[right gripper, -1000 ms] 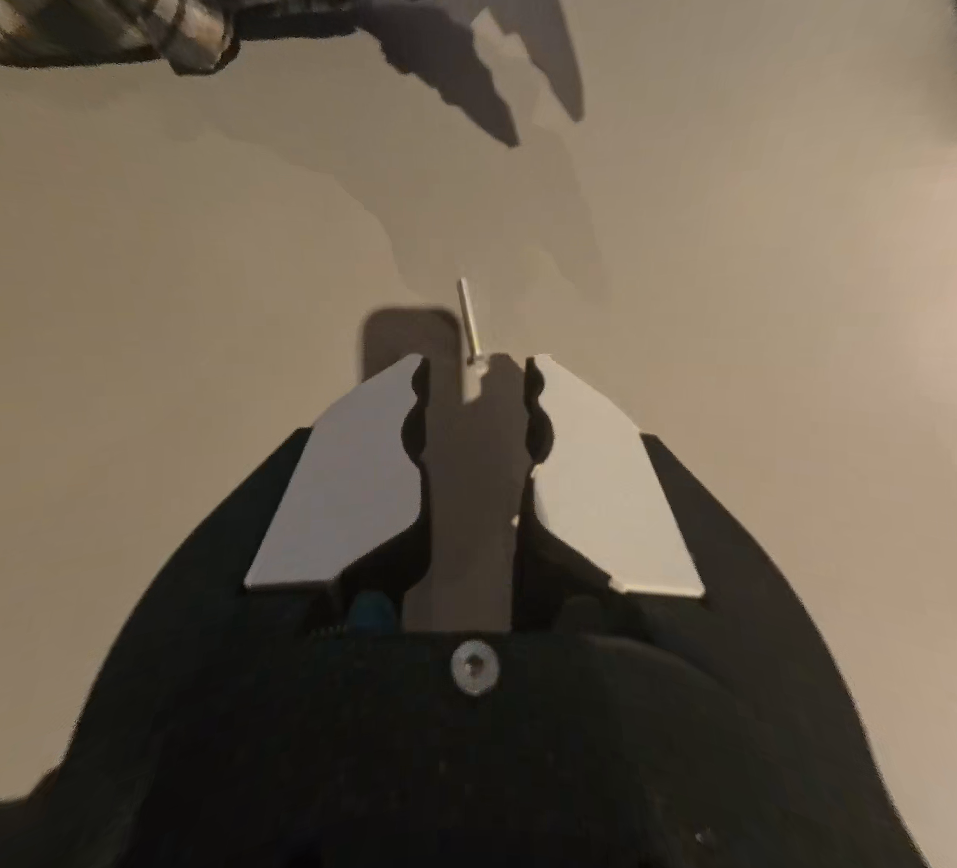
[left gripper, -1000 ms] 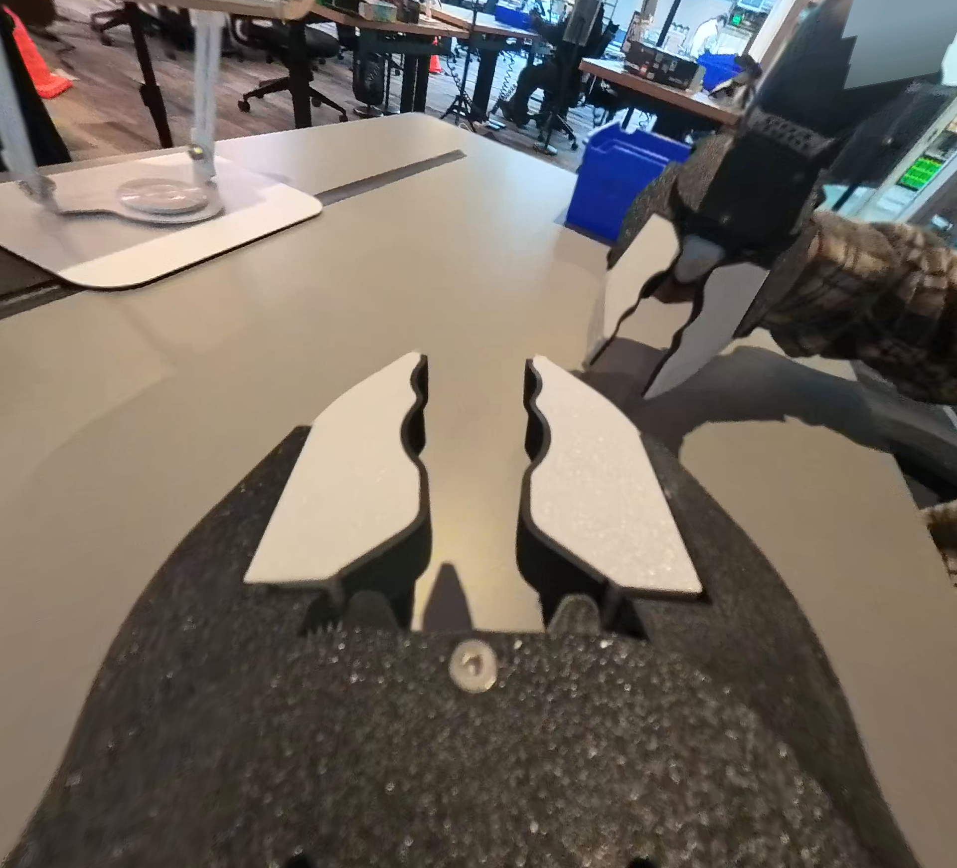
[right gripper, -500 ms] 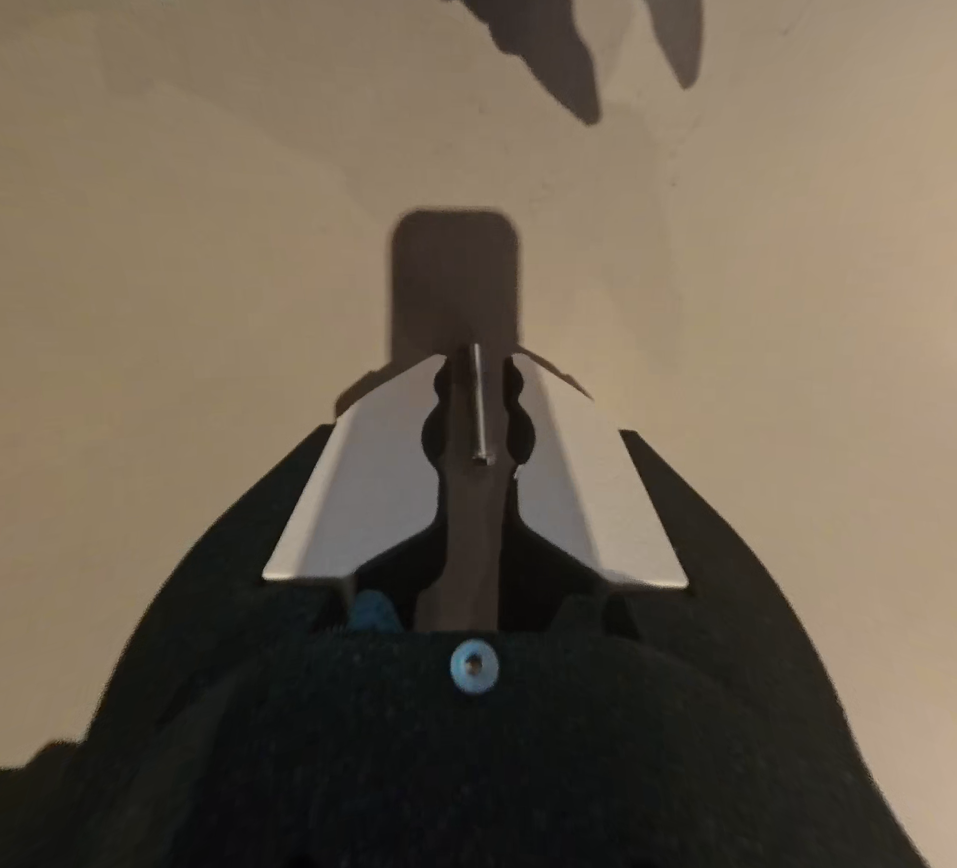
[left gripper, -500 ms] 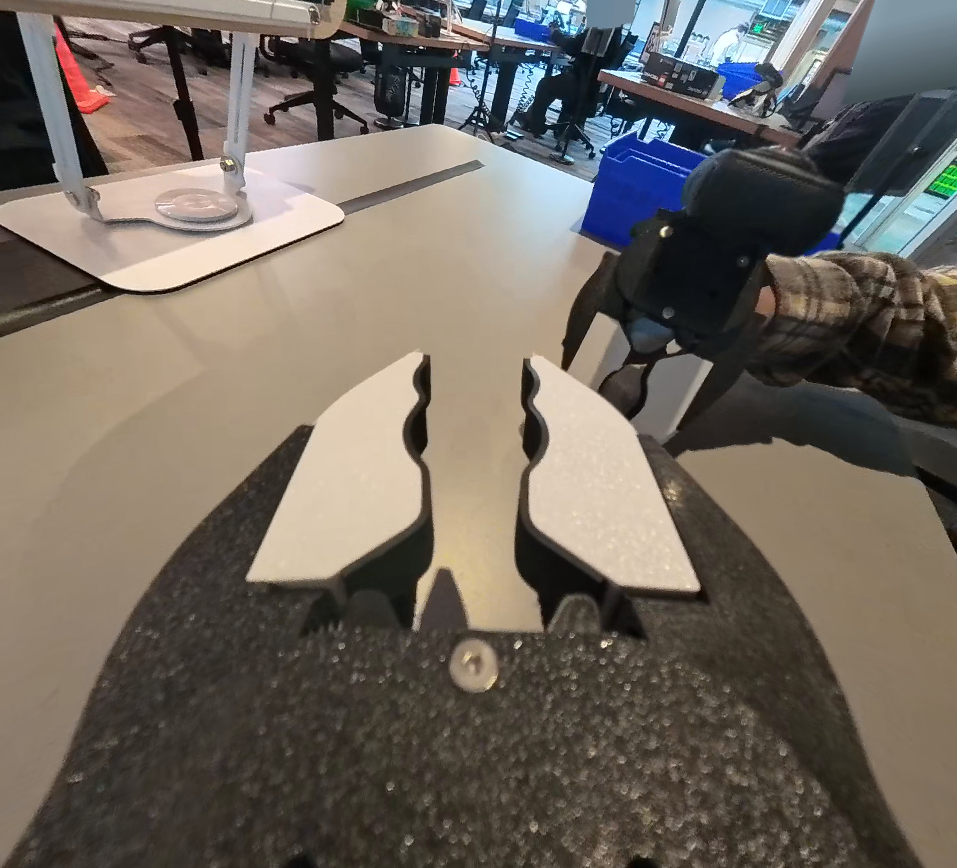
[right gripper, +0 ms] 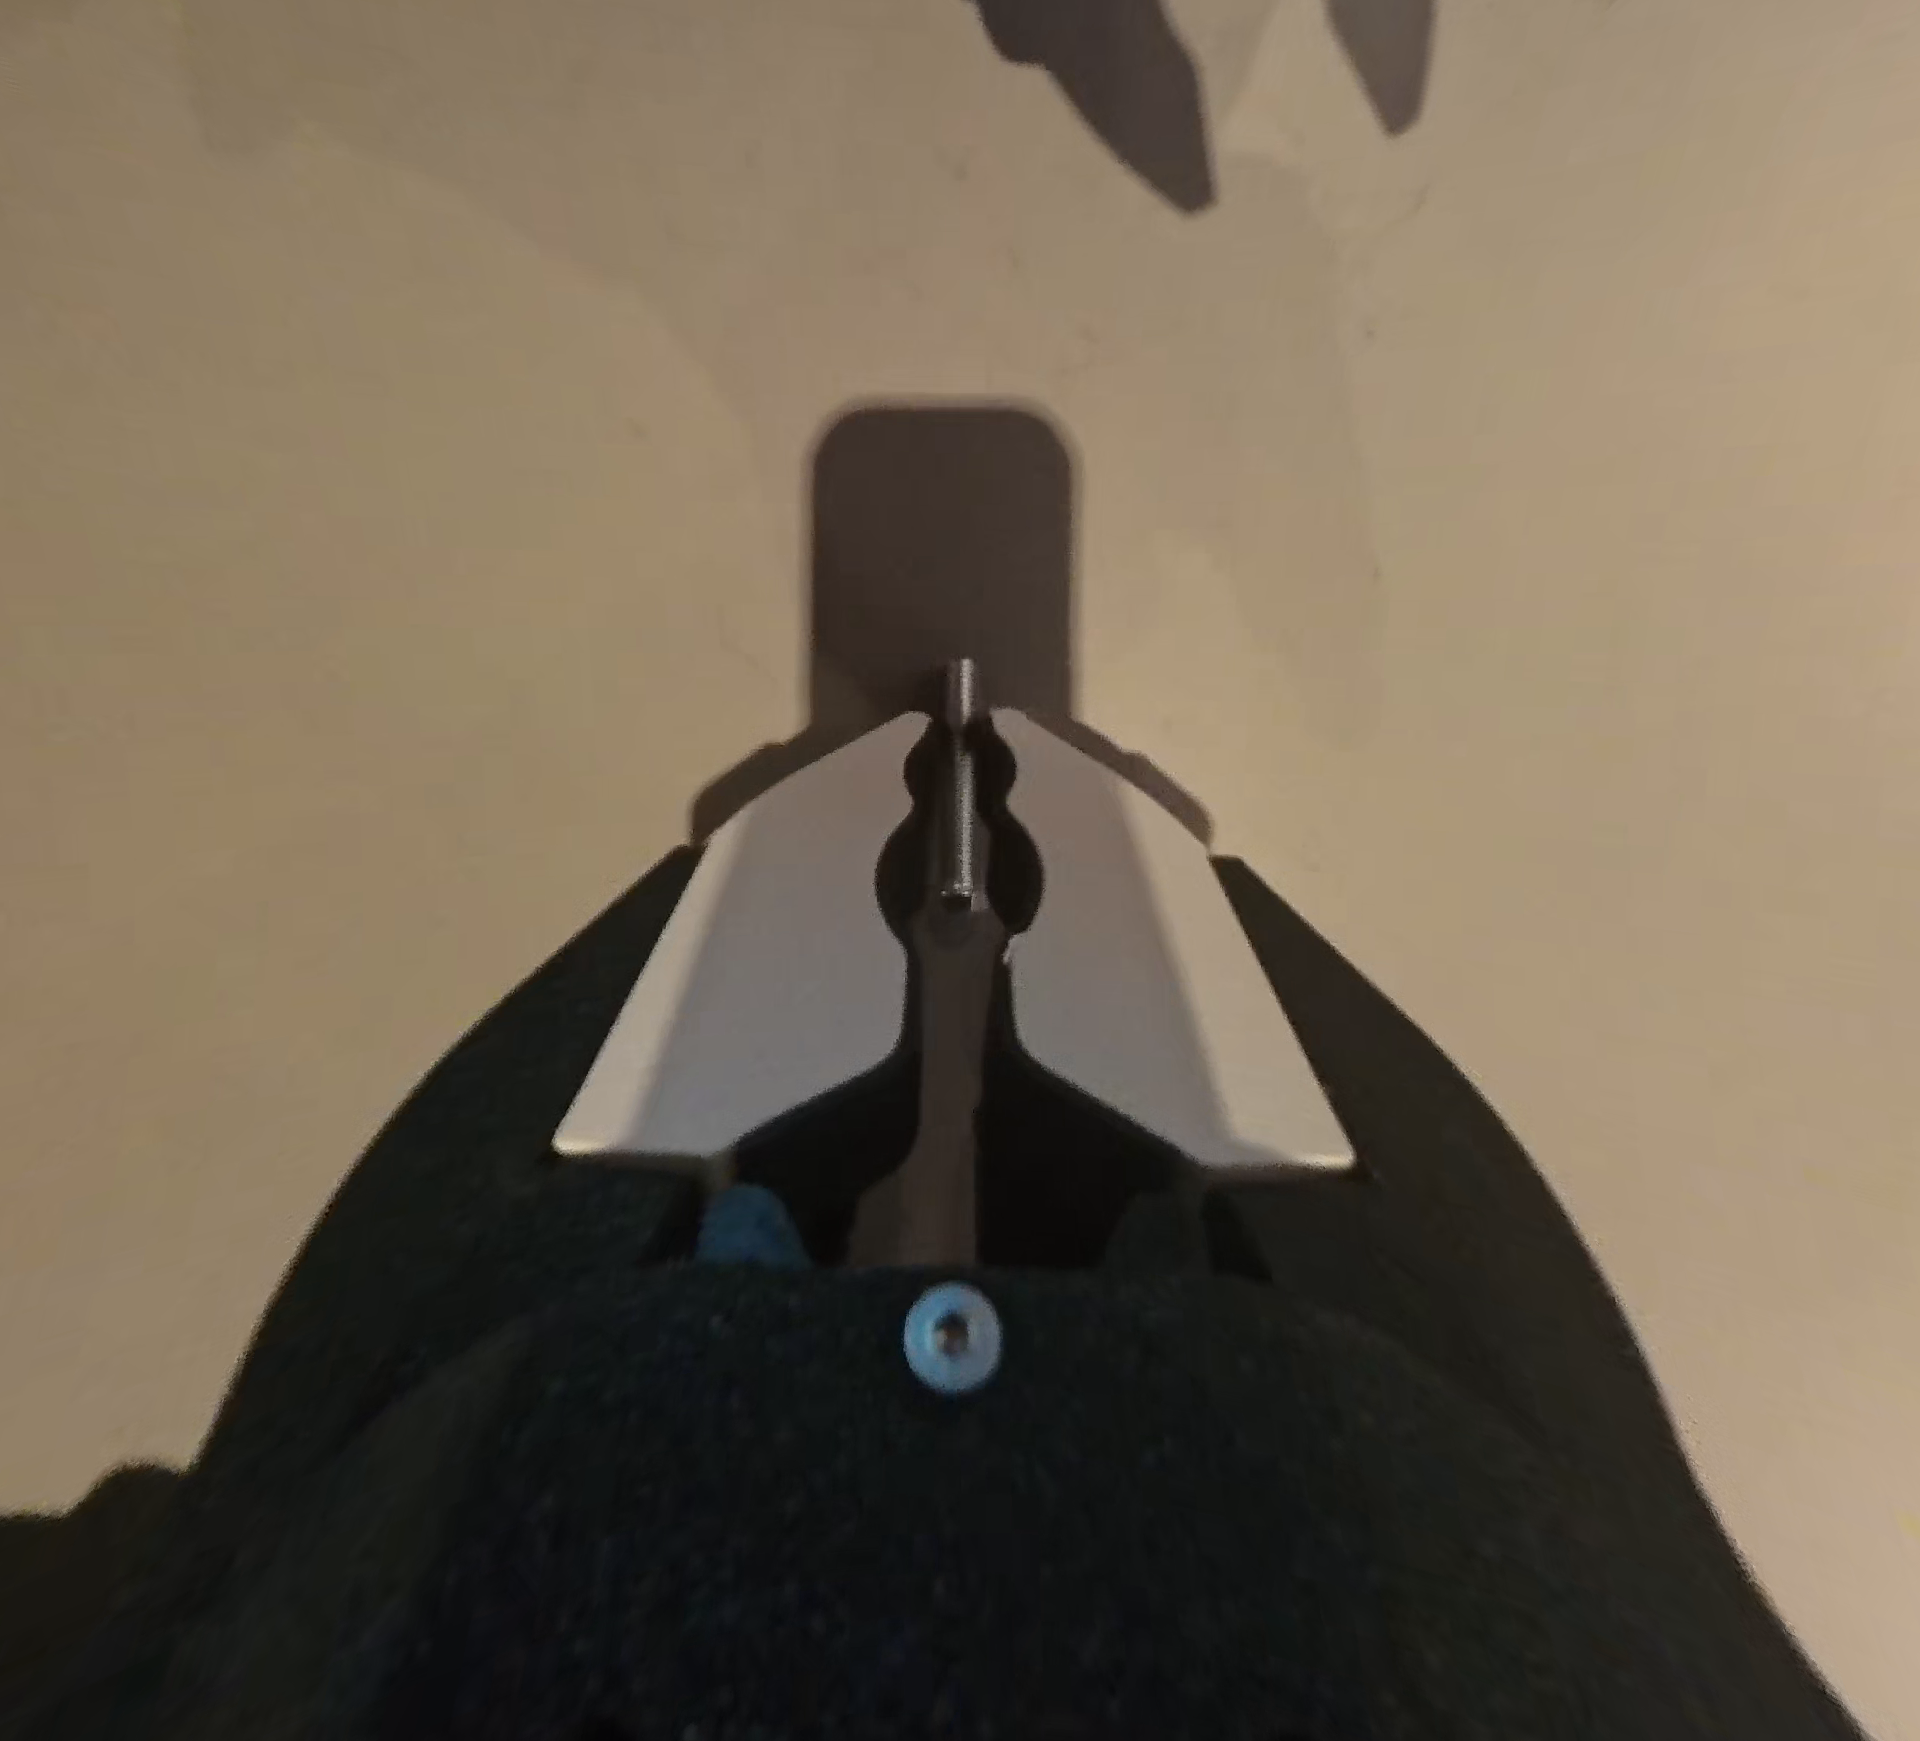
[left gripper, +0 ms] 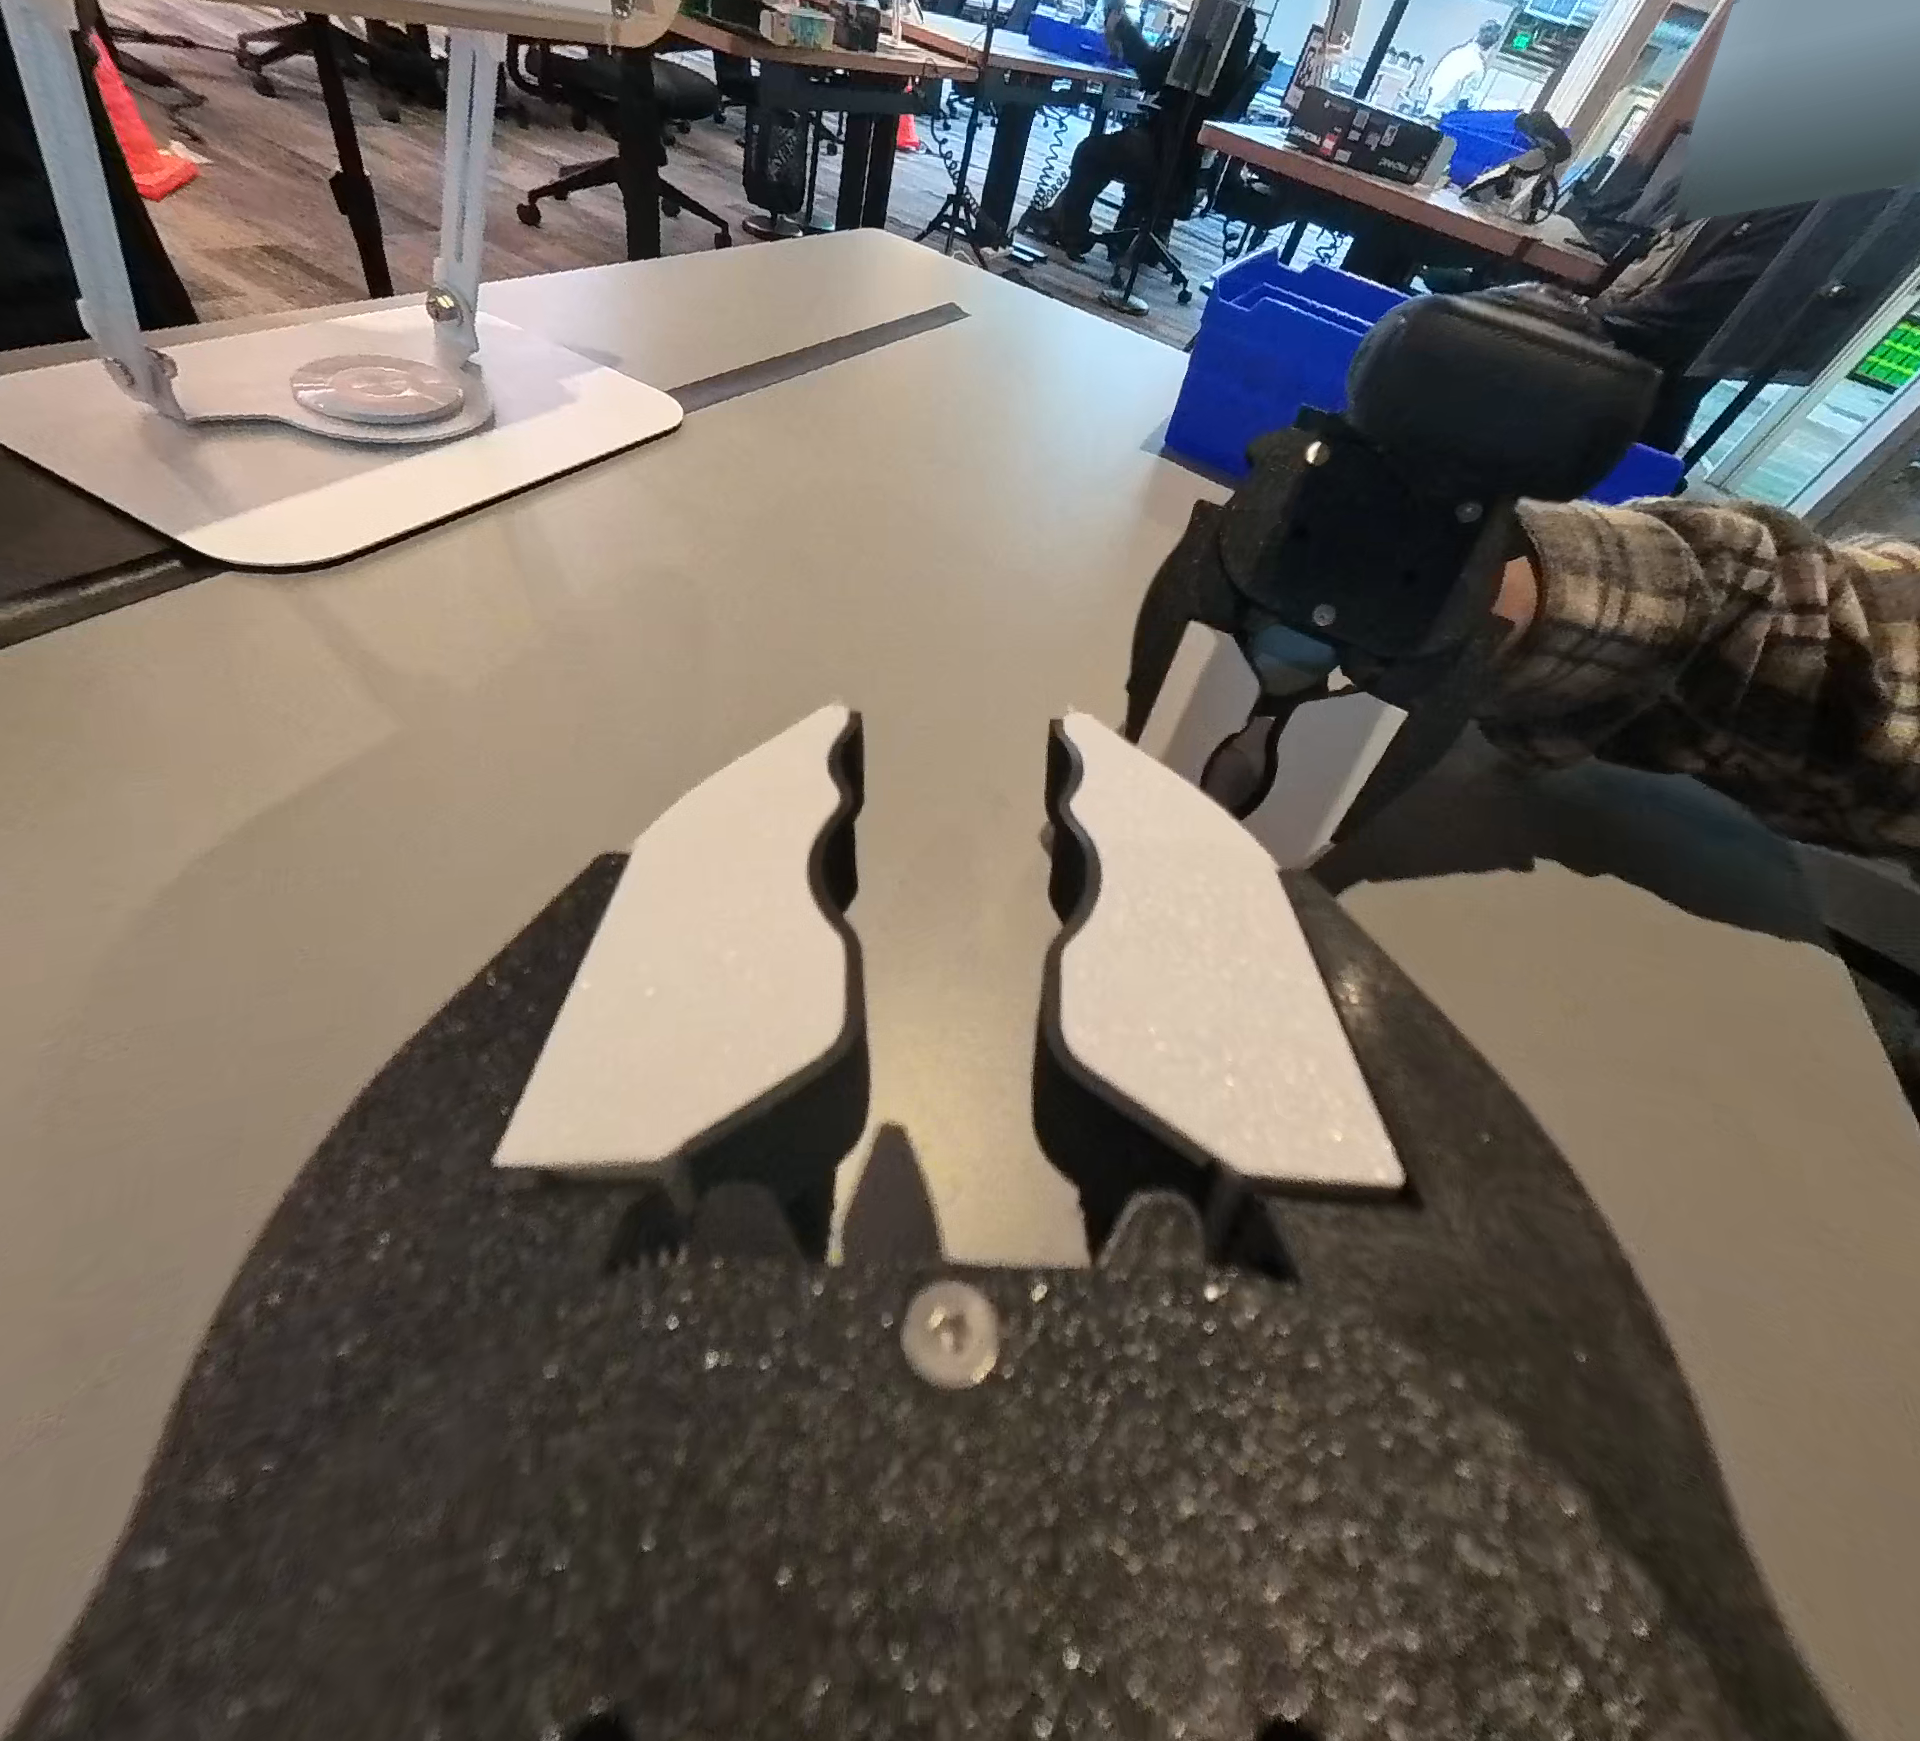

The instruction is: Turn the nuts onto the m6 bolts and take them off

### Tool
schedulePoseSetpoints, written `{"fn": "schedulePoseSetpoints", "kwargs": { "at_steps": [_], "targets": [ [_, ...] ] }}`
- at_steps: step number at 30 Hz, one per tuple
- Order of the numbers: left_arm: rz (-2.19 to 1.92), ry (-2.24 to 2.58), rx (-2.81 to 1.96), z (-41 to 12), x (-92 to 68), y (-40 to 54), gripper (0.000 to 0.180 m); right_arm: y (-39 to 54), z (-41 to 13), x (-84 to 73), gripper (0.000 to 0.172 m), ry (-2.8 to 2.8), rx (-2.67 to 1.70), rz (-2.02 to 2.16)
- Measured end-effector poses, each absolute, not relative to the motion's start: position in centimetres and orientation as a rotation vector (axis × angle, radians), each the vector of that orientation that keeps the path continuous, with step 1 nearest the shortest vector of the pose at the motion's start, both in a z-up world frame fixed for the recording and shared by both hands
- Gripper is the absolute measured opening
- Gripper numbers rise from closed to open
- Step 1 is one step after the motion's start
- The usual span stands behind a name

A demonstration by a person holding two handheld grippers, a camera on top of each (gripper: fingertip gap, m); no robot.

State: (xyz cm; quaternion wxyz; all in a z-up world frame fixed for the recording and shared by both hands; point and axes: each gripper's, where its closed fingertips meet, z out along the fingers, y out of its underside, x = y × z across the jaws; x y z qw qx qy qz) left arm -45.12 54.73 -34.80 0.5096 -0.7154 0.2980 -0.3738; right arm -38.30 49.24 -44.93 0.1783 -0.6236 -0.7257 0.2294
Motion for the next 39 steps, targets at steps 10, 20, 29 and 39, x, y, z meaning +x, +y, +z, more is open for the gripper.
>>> {"fn": "schedulePoseSetpoints", "kwargs": {
  "at_steps": [10,20,29,39],
  "targets": [
    [-1.073,0.697,-1.645,-33.7,-43.5,53.8,0.033,51.1,-37.2,-38.2,0.005,-1.458,-1.654,1.136],
    [-1.304,0.909,-1.534,-27.2,-33.2,52.3,0.028,53.4,-24.2,-32.2,0.005,-0.757,-1.1,1.634],
    [-1.351,0.897,-1.421,-25.2,-31.3,52.6,0.026,53.3,-22.1,-32.0,0.005,-0.732,-0.963,1.643],
    [-1.405,0.885,-1.427,-26.5,-31.0,53.0,0.026,53.5,-22.7,-32.1,0.005,-0.707,-0.971,1.627]
  ]
}}
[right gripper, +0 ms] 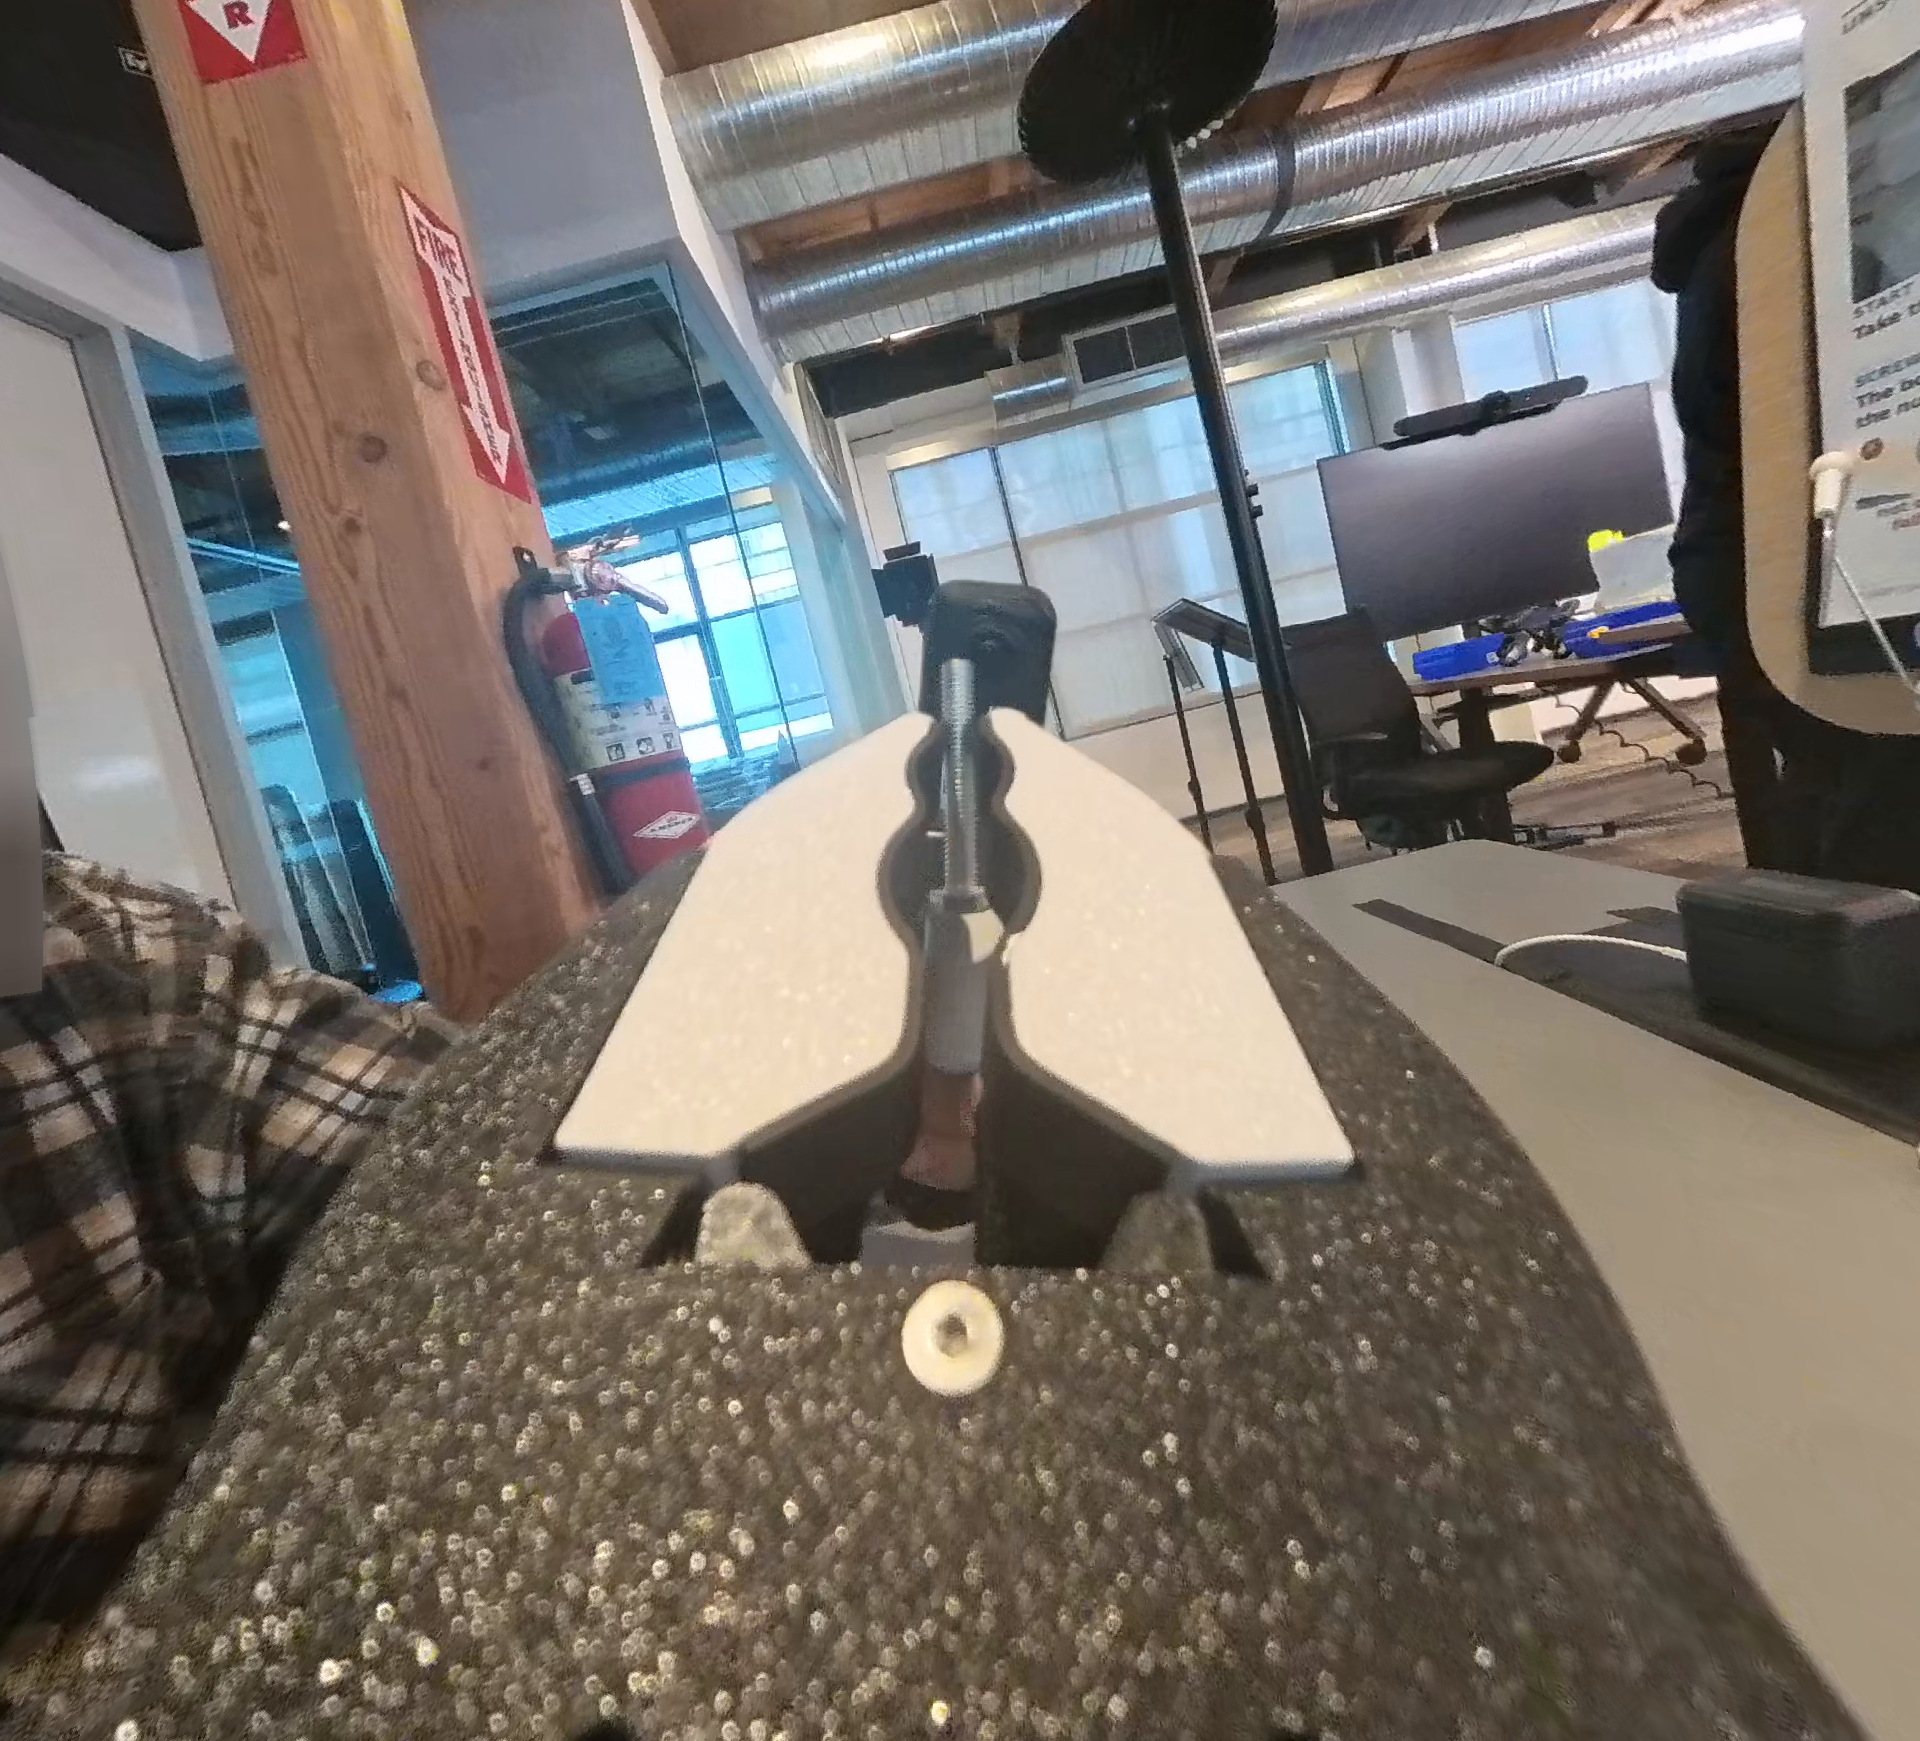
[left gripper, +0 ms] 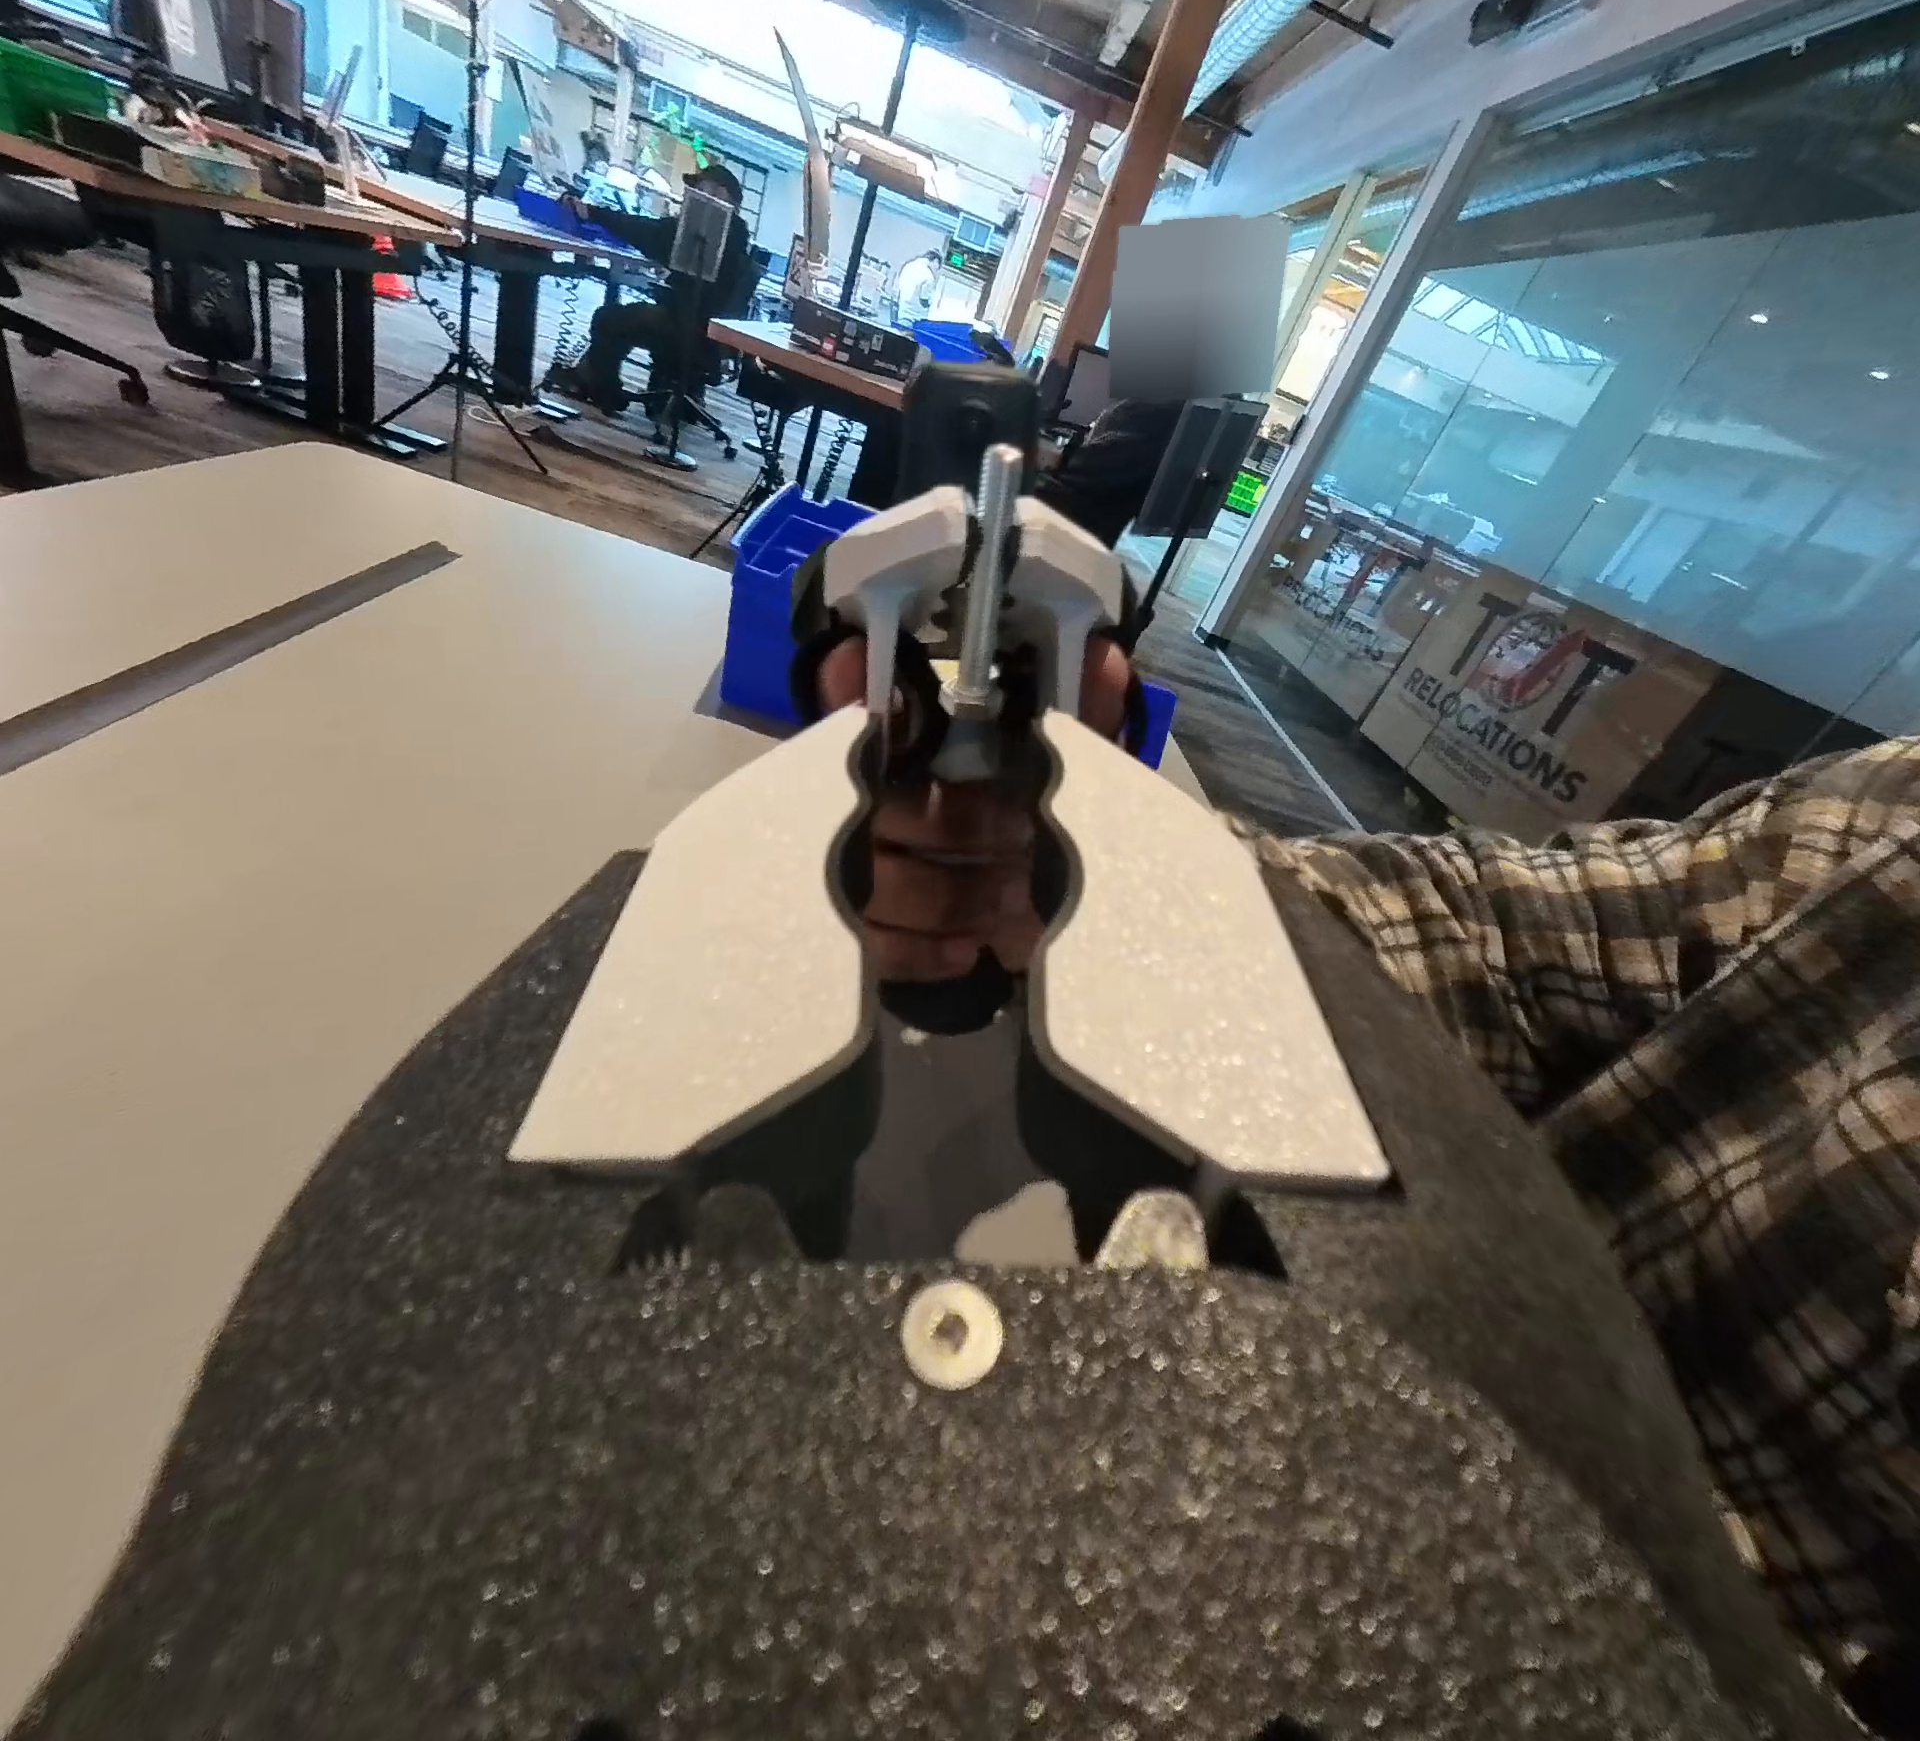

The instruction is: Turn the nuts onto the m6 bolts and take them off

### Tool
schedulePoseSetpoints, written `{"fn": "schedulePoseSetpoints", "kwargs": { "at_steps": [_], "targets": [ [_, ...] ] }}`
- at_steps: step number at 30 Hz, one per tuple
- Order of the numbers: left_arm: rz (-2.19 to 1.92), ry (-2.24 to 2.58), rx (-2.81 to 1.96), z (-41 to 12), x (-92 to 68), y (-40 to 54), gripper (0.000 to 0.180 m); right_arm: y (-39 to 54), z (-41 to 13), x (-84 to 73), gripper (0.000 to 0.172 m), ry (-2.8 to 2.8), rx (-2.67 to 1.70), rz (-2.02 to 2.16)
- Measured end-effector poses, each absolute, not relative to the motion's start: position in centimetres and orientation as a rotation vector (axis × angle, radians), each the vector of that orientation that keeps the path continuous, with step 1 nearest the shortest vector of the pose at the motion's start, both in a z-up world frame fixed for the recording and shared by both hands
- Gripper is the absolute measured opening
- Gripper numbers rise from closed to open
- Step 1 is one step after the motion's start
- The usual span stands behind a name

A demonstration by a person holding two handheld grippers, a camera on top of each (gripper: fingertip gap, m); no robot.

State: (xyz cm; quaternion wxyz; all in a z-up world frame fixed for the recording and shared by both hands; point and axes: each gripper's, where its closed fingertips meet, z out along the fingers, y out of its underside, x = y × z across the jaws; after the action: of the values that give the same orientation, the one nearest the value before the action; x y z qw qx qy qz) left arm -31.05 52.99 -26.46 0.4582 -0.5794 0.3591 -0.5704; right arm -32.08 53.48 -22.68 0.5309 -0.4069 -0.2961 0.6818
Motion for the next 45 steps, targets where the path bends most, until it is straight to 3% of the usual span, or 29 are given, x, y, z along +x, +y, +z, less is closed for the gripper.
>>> {"fn": "schedulePoseSetpoints", "kwargs": {
  "at_steps": [31,35,38,45],
  "targets": [
    [-1.332,0.973,-1.401,-26.8,-30.2,52.0,0.01,52.9,-22.8,-32.1,0.006,-0.692,-0.909,1.702],
    [-1.314,0.97,-1.411,-27.1,-30.3,52.2,0.01,52.9,-23.0,-32.1,0.008,-0.714,-0.936,1.673],
    [-1.312,0.971,-1.414,-27.3,-30.3,52.2,0.01,53.4,-23.0,-31.9,0.022,-0.715,-0.969,1.643],
    [-1.29,1.001,-1.419,-27.6,-30.2,52.2,0.01,53.3,-23.7,-31.2,0.02,-0.972,-1.094,1.332]
  ]
}}
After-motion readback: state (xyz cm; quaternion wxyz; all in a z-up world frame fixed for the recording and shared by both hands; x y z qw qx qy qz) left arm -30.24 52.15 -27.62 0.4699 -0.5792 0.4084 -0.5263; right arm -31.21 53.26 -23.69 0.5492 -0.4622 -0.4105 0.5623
